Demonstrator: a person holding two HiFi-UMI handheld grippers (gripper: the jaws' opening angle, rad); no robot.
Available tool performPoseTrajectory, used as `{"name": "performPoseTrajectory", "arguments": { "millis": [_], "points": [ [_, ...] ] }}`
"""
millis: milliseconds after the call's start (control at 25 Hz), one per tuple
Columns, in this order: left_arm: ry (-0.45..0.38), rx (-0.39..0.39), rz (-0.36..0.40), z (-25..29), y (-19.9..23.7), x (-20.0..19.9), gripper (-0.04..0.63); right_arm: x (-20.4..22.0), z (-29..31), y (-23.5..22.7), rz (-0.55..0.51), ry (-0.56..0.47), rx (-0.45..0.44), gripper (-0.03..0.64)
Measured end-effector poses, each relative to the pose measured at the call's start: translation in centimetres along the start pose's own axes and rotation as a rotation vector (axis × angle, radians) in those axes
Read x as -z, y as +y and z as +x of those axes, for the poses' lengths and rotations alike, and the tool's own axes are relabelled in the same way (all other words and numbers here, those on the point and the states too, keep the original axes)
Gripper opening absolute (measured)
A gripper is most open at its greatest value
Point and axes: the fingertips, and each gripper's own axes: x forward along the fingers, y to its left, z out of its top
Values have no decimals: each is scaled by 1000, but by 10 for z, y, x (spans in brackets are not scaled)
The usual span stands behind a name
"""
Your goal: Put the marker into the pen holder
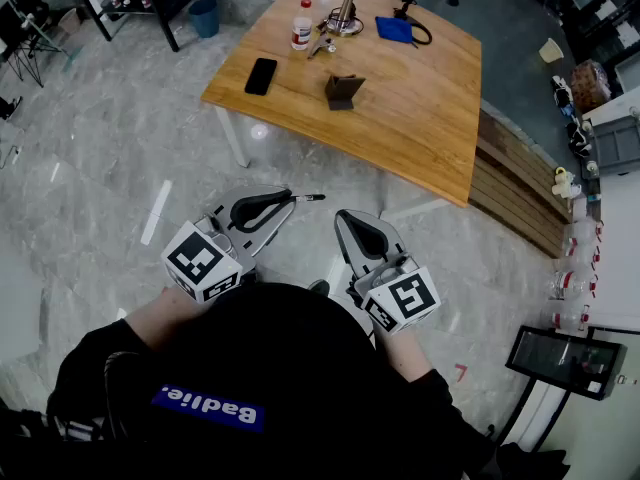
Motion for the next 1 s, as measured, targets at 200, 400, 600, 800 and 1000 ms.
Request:
{"name": "performPoseTrajectory", "arguments": {
  "millis": [200,400,600,800,1000],
  "points": [
    [-1,-15,7,12,-6,-4,43,-1,-11,-12,3,-1,-5,2],
    [3,-33,5,26,-13,-2,43,1,-22,-25,5,-5,-17,2],
    [17,-71,4,37,-19,3,43,-1,-35,-38,27,-35,-53,2],
    [19,-129,5,53,-26,3,43,5,-54,-56,42,-36,-89,2],
    [13,-174,2,67,-26,8,43,18,-65,-76,61,-17,-101,2]
  ]
}}
